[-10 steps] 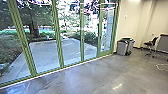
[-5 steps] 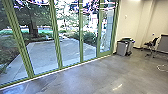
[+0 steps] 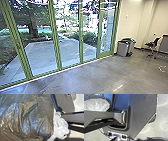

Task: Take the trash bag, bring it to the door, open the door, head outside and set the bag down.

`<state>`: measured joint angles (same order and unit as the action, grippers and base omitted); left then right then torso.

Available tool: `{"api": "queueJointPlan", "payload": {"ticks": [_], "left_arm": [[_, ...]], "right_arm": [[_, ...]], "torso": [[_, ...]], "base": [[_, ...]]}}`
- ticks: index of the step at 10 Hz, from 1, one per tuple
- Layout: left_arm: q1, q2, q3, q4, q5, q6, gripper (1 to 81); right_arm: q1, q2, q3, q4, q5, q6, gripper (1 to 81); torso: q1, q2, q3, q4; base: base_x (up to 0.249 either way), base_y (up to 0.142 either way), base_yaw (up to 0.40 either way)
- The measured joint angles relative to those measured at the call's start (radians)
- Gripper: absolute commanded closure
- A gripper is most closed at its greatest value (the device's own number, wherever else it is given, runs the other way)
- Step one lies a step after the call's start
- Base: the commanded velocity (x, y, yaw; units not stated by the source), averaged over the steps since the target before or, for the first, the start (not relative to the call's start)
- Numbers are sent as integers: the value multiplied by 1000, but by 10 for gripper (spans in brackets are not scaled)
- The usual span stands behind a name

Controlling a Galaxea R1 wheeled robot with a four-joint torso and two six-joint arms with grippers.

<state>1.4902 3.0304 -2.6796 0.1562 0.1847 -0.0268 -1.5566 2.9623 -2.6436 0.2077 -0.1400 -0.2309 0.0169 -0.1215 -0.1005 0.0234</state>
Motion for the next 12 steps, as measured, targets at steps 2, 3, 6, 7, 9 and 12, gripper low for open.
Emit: {"api": "queueJointPlan", "payload": {"ticks": [2,3,6,7,9,12], "left_arm": [[1,0,0,0,1,0,811],[1,0,0,0,1,0,811],[1,0,0,0,1,0,811],[1,0,0,0,1,0,811],[1,0,0,0,1,0,811],[-1,-5,-4,4,1,0,811]], "right_arm": [[-1,0,0,0,-1,0,10],[0,0,0,0,0,0,10],[-1,0,0,0,0,0,10],[0,0,0,-1,0,0,10],[0,1,0,-4,0,0,10],[0,5,0,-7,0,0,10]], "torso": [[0,0,0,0],[0,0,0,0],[0,0,0,0],[0,0,0,0],[0,0,0,0],[0,0,0,0]], "base": [[138,0,0],[138,0,0],[143,0,0],[150,0,0],[155,-31,0],[159,-63,0]]}}
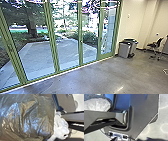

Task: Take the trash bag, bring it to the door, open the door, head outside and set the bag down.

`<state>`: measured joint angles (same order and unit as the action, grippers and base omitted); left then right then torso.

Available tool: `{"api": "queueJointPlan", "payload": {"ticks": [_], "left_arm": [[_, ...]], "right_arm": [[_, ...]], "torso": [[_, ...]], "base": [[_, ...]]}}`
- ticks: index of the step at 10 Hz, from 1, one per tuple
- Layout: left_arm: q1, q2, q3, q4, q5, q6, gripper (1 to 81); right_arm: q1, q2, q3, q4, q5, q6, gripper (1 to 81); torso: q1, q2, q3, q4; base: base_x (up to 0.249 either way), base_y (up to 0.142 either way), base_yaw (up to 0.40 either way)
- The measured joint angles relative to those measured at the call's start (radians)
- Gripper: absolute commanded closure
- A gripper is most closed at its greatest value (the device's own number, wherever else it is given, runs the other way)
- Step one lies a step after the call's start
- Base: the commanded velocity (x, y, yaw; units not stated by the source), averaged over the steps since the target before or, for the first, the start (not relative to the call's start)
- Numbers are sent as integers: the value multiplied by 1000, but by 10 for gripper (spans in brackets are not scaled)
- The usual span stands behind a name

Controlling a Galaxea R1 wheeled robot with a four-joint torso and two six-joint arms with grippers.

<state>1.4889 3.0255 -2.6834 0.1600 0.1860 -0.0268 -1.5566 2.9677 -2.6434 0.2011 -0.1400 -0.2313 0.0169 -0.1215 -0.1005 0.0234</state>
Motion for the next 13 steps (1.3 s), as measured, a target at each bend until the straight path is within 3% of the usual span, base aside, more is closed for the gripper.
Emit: {"api": "queueJointPlan", "payload": {"ticks": [13], "left_arm": [[2,3,0,1,0,0,811]], "right_arm": [[0,-2,-2,-4,0,0,10]], "torso": [[0,0,0,0]], "base": [[162,-83,0]]}}
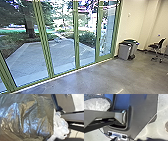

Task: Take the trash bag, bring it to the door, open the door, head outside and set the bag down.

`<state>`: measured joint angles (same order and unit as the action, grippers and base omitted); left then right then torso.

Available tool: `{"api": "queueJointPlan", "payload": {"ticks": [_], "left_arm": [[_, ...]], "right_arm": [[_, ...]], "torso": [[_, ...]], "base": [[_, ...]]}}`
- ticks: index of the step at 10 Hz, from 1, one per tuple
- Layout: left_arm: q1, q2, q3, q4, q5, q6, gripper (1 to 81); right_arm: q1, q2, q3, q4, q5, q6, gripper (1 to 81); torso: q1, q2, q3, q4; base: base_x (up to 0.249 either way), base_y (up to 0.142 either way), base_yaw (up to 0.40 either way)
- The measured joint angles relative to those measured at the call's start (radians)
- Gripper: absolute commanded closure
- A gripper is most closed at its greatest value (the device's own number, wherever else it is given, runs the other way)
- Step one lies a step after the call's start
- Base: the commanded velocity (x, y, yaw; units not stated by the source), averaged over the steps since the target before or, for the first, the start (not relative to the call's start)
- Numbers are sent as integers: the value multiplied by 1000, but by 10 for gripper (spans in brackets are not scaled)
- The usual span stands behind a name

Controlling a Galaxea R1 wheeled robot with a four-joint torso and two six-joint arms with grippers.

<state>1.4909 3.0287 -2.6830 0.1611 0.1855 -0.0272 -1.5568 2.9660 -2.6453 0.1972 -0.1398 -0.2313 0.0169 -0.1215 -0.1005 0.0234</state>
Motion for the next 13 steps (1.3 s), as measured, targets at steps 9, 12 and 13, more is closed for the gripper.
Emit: {"api": "queueJointPlan", "payload": {"ticks": [9,12,13], "left_arm": [[0,1,0,0,0,0,811],[0,0,0,0,0,0,811],[0,0,0,0,0,0,811]], "right_arm": [[0,2,-3,0,0,0,10],[0,2,-5,0,0,0,10],[0,2,-5,0,0,0,10]], "torso": [[0,0,0,0],[0,0,0,0],[0,0,0,0]], "base": [[162,-81,0],[153,-74,0],[151,-70,0]]}}
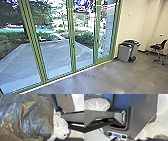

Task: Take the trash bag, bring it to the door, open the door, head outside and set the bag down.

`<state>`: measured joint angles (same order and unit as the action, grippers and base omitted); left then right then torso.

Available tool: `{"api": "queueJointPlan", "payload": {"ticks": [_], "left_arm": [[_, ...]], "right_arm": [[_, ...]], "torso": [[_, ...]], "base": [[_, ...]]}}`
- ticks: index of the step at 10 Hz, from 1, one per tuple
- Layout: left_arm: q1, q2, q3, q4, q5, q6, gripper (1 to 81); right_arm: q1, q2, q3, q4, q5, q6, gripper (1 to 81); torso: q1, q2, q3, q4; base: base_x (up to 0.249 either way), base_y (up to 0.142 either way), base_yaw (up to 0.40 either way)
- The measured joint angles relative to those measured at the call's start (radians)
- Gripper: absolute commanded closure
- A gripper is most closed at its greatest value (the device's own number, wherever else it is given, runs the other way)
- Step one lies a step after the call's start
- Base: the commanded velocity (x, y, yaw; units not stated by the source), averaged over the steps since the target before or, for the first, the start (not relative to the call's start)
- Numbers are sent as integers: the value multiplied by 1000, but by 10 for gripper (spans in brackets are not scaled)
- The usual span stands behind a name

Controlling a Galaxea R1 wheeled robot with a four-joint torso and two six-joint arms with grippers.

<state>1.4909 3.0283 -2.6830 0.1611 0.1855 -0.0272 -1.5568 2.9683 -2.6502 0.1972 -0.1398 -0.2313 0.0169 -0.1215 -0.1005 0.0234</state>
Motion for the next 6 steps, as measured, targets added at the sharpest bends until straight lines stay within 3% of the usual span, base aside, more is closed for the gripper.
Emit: {"api": "queueJointPlan", "payload": {"ticks": [2,6], "left_arm": [[0,2,0,3,-1,0,811],[1,2,3,8,0,0,811]], "right_arm": [[0,0,-6,0,0,0,10],[-1,1,-11,0,-1,0,10]], "torso": [[0,0,0,0],[0,0,0,0]], "base": [[144,-65,0],[138,0,0]]}}
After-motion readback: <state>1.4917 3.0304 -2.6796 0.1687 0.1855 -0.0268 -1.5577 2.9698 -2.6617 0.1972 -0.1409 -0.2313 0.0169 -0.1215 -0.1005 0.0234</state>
